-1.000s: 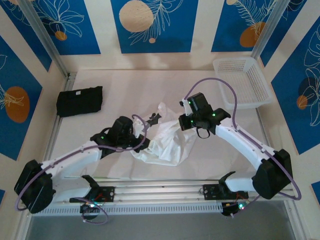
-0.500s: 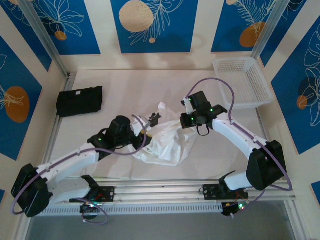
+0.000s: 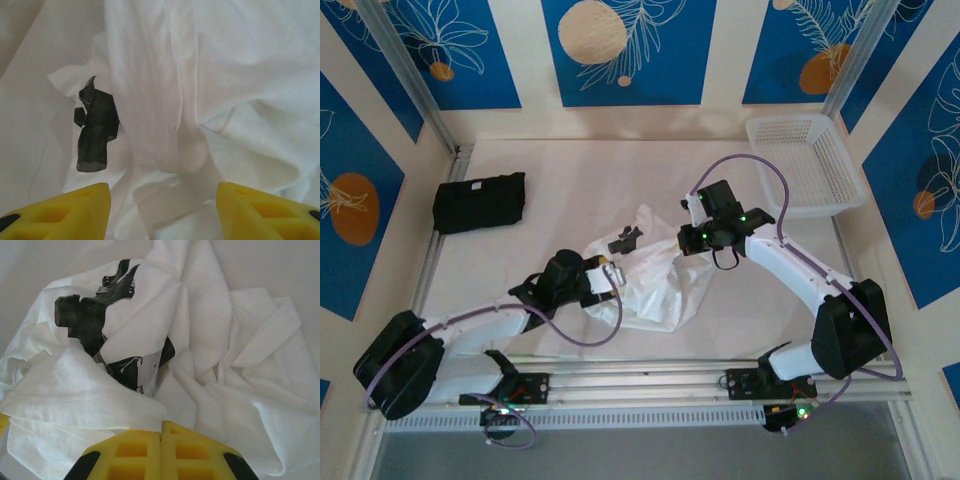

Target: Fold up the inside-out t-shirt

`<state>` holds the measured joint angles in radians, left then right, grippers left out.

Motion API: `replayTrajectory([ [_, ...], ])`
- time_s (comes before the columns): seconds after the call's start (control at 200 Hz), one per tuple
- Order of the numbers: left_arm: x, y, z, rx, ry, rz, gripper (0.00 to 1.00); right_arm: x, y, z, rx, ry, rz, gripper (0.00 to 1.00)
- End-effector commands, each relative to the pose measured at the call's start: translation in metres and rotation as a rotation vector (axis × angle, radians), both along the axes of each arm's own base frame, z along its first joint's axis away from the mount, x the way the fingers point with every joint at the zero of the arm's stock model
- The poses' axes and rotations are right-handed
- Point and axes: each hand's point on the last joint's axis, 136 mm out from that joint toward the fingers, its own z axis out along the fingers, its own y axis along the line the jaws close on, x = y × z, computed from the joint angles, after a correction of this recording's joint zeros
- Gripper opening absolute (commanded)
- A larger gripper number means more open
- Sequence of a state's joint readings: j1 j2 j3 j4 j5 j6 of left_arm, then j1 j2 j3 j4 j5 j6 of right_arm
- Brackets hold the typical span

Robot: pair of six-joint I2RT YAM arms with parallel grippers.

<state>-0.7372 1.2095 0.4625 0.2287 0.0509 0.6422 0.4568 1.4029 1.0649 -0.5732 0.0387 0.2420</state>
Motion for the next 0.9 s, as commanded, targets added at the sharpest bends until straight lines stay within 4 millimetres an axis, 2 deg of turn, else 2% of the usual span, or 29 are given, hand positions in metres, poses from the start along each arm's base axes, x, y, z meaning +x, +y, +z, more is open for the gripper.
replayTrajectory([
  [0.0,0.011,-0.015,0.016,0.024,-0.113,-0.099,0.58,0.005,0.006,0.012,0.036,-0.024,0.025,0.0],
  [0.215,0.02,-0.023,0.03,-0.047,-0.124,-0.099,0.51,0.005,0.006,0.012,0.039,-0.023,0.025,0.0],
  [0.495,0.02,-0.022,0.027,-0.064,-0.087,-0.114,0.39,0.005,0.005,0.013,0.035,-0.025,0.022,0.0],
  [0.895,0.019,-0.022,0.022,-0.082,-0.023,-0.133,0.13,0.006,0.004,0.016,0.034,-0.034,0.016,0.0],
])
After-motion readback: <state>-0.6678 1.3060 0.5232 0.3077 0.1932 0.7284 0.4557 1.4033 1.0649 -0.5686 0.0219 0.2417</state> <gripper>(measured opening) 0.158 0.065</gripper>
